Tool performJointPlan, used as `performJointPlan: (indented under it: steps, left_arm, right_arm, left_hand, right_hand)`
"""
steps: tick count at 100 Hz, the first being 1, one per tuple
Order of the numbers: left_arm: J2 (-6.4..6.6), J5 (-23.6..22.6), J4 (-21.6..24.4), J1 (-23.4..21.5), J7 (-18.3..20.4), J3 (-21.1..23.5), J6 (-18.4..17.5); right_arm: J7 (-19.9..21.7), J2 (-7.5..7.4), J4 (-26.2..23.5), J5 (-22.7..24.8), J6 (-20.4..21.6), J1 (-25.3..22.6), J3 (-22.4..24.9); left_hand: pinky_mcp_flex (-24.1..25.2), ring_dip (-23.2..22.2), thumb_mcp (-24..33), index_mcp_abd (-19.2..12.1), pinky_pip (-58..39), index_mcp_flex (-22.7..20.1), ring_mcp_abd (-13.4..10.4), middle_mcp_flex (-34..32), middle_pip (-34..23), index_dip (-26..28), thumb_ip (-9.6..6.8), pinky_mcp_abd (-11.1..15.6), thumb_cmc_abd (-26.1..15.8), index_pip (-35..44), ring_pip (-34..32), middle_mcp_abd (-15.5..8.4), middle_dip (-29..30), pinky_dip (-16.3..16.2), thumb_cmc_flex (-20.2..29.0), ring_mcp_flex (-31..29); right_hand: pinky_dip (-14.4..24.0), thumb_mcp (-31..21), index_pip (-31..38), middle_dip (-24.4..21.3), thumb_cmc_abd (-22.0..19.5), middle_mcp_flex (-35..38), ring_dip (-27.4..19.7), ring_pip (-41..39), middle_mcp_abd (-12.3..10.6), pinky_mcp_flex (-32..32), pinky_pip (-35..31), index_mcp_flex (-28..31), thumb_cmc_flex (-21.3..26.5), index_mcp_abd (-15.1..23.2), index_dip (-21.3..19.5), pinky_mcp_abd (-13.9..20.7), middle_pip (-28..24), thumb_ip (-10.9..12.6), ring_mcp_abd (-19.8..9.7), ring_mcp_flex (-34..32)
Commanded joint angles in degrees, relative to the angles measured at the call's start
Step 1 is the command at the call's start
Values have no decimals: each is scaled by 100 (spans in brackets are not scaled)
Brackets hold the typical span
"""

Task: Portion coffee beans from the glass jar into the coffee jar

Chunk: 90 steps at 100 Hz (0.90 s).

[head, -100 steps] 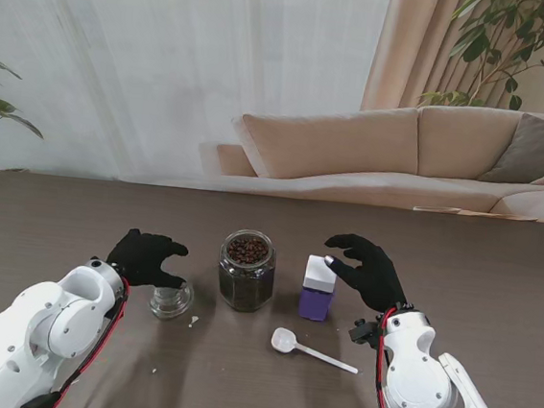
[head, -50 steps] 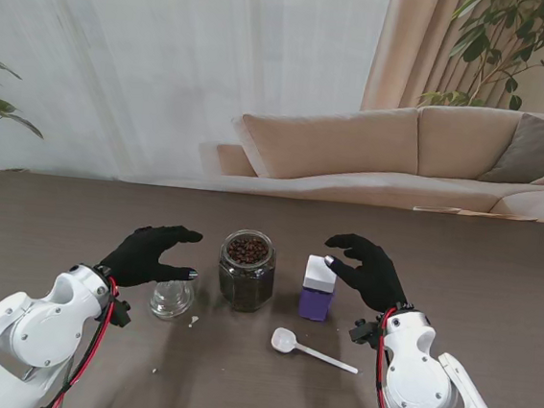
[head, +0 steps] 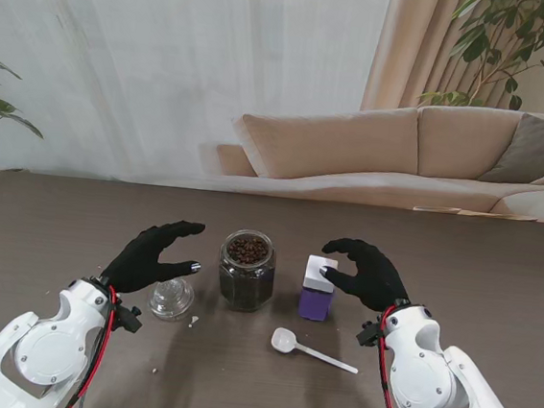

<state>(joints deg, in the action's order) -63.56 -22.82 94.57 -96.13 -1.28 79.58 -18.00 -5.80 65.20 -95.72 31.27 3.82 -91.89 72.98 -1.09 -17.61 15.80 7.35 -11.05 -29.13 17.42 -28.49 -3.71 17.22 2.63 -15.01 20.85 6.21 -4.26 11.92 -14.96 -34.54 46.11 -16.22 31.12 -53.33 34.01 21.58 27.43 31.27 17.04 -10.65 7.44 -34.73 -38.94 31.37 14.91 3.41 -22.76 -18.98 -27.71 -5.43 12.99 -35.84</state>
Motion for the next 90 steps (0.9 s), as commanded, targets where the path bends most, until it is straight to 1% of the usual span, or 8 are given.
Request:
performJointPlan:
  steps: [1,8,16,20,31,44,69,90]
  left_arm:
    - [-37,10,-7,-34,112,6,9]
    - [-47,110,-17,-21,109,-5,-11]
    - [-40,191,3,-31,170,-4,-11]
    - [-33,182,16,-50,199,6,-11]
    - [-42,195,17,-75,168,4,-30]
    - [-44,207,9,-71,153,-5,-61]
    - [-42,278,-34,-24,204,-70,-45]
    - [-38,301,-69,45,233,-160,-23]
  right_arm:
    - [328,-125,-139,280,-72,161,-3]
    - [563,-198,-122,606,-126,349,-79]
    - [1011,-295,-138,871,-252,552,-171]
    - [1106,-323,-121,1031,-309,654,-244]
    - [1324,-384,-89,1433,-429,879,-422]
    - [1587,-439,-75,1744,-552,1087,-597]
    - [1980,-501,198,1872,-662,1495,-1026]
    - [1956,-509,498,2070,-767,1736,-1398]
  left_hand:
    - [159,60,139,3,199,77,-96,190,67,-38,-151,233,104,-96,114,-107,57,69,-6,214]
    - [162,61,122,10,198,57,-79,170,61,-37,-137,207,93,-89,111,-97,57,70,-16,205]
    - [187,63,101,14,200,55,-78,170,65,-40,-124,176,68,-90,114,-96,60,67,-21,214]
    - [193,62,91,5,197,49,-67,156,60,-40,-120,168,63,-87,111,-93,59,63,-20,206]
    - [203,62,74,38,192,14,-46,124,54,-37,-118,159,54,-74,106,-81,58,56,10,190]
    - [210,60,56,58,192,-19,-26,104,53,-33,-117,149,46,-62,103,-71,56,53,23,179]
    - [228,59,36,78,204,-61,-15,112,59,-26,-121,163,30,-47,106,-63,55,60,59,183]
    - [236,58,14,74,206,-68,-23,111,58,-22,-121,166,14,-45,105,-83,54,60,63,182]
  right_hand:
    - [69,255,-172,-76,148,-278,6,111,-89,2110,171,-331,-152,414,64,90,-14,95,-113,209]
    - [123,675,-354,-53,225,-489,3,164,-201,2146,224,-627,-175,688,33,87,9,79,-157,347]
    - [221,1369,-590,-23,187,-867,-4,238,-265,2238,319,-951,-184,796,-57,134,21,163,-212,563]
    - [238,1476,-623,-13,278,-928,-3,243,-279,2252,332,-1004,-235,789,-72,131,8,182,-227,585]
    - [317,1070,-778,4,659,-1124,4,239,-333,2218,383,-1125,-547,709,-200,121,-26,263,-238,598]
    - [335,937,-875,41,694,-1260,8,230,-354,2200,395,-1228,-686,759,-243,112,-71,274,-217,618]
    - [341,901,-1056,46,711,-1425,5,239,-373,2177,381,-1284,-740,1063,-277,63,-54,269,-143,650]
    - [326,883,-1193,62,789,-1612,-16,282,-360,2167,371,-1305,-638,1142,-326,35,-81,271,-89,766]
